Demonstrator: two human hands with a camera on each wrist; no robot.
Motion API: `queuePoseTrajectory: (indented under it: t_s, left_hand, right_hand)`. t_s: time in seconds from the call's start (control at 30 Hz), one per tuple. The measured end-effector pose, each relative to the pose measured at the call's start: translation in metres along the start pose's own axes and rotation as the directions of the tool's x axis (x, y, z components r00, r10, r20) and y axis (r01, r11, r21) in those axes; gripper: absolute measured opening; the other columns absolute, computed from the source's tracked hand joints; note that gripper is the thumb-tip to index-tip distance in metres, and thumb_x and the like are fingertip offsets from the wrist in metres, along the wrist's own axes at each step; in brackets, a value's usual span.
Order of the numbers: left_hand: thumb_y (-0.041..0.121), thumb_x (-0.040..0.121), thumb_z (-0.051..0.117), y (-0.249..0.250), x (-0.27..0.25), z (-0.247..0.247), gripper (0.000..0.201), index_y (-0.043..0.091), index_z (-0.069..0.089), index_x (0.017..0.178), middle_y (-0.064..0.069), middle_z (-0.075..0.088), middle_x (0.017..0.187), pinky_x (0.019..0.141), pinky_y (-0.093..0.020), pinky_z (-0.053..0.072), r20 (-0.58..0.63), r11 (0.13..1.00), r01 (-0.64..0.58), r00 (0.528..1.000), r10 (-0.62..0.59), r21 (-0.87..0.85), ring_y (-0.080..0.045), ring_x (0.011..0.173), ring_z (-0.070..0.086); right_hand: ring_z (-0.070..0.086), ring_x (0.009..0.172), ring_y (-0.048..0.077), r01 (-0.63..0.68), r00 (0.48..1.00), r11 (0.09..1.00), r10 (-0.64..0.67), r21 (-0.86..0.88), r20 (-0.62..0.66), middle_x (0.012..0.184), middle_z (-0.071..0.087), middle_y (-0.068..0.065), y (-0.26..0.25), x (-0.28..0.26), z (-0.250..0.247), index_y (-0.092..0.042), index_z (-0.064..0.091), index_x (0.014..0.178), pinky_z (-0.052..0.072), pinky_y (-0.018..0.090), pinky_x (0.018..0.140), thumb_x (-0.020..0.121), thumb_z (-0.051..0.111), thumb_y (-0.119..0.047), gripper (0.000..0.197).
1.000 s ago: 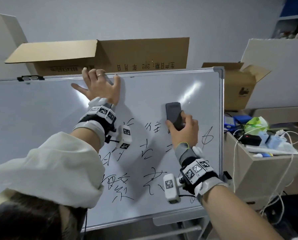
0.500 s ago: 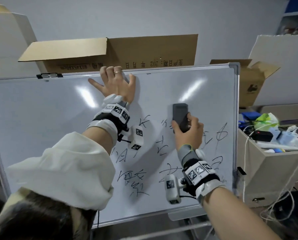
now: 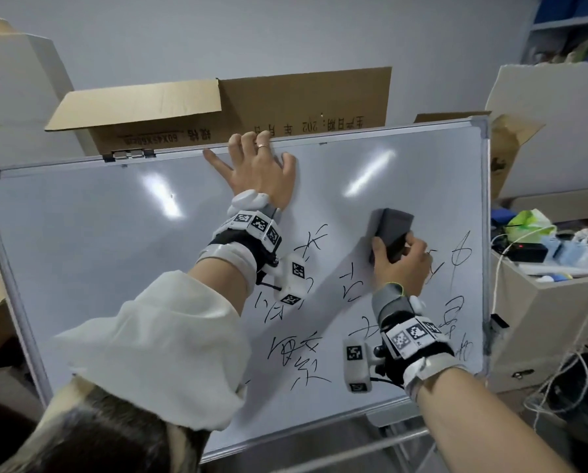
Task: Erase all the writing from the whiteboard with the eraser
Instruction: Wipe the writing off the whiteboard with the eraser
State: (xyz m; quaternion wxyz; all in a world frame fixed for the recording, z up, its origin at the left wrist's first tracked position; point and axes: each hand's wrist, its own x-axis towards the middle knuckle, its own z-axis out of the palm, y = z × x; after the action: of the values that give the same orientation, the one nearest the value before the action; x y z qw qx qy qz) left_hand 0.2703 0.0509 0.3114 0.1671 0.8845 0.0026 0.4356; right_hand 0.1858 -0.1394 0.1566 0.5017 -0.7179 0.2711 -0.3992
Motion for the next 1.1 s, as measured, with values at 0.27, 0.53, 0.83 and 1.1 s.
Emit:
queuePoseTrajectory:
  t_s: [0.27,0.53,0.83,1.1]
  left_hand:
    - [0.05,0.087,0.035,-0.006,0.005,0.001,0.048,0.035,0.051,0.129,0.008,0.047,0.131,0.114,-0.065,0.003,0.051,0.997,-0.021,0.999,0.017,0.079,-0.018,0.137,0.033]
    - [0.046,0.086,0.041,-0.048,-0.004,-0.006,0.056,0.028,0.047,0.139,0.002,0.042,0.146,0.119,-0.056,0.004,-0.105,0.99,0.047,0.994,-0.033,0.132,-0.024,0.145,0.026]
    - [0.044,0.085,0.04,-0.108,0.007,-0.033,0.056,0.027,0.047,0.139,0.003,0.042,0.145,0.121,-0.049,0.008,-0.051,0.983,0.045,0.998,-0.037,0.178,-0.024,0.142,0.028]
    - [0.044,0.085,0.041,-0.135,0.012,-0.055,0.059,0.031,0.045,0.143,0.005,0.043,0.144,0.121,-0.049,0.007,0.055,0.978,-0.114,0.993,0.106,0.174,-0.023,0.14,0.029]
  right_hand:
    - [0.052,0.103,0.011,0.37,0.859,0.928,-0.361,0.047,0.362,0.108,0.047,-0.01,-0.036,-0.04,0.038,-0.039,0.056,0.118,0.047,0.028,0.073,0.068,0.081,-0.056,0.059]
    - [0.057,0.1,0.026,0.175,0.976,0.984,-0.169,-0.028,0.135,0.111,0.053,0.003,0.0,0.01,0.003,-0.023,0.055,0.116,0.039,0.03,0.065,0.073,0.079,-0.049,0.056]
    - [0.061,0.094,0.021,0.26,0.939,0.964,-0.266,0.055,0.219,0.109,0.048,-0.006,-0.027,-0.054,0.043,-0.034,0.054,0.115,0.048,0.03,0.066,0.068,0.08,-0.053,0.057]
    - [0.061,0.09,0.019,0.385,0.847,0.921,-0.381,0.068,0.37,0.106,0.048,-0.005,-0.064,-0.159,0.096,-0.03,0.061,0.115,0.052,0.032,0.068,0.067,0.082,-0.05,0.055]
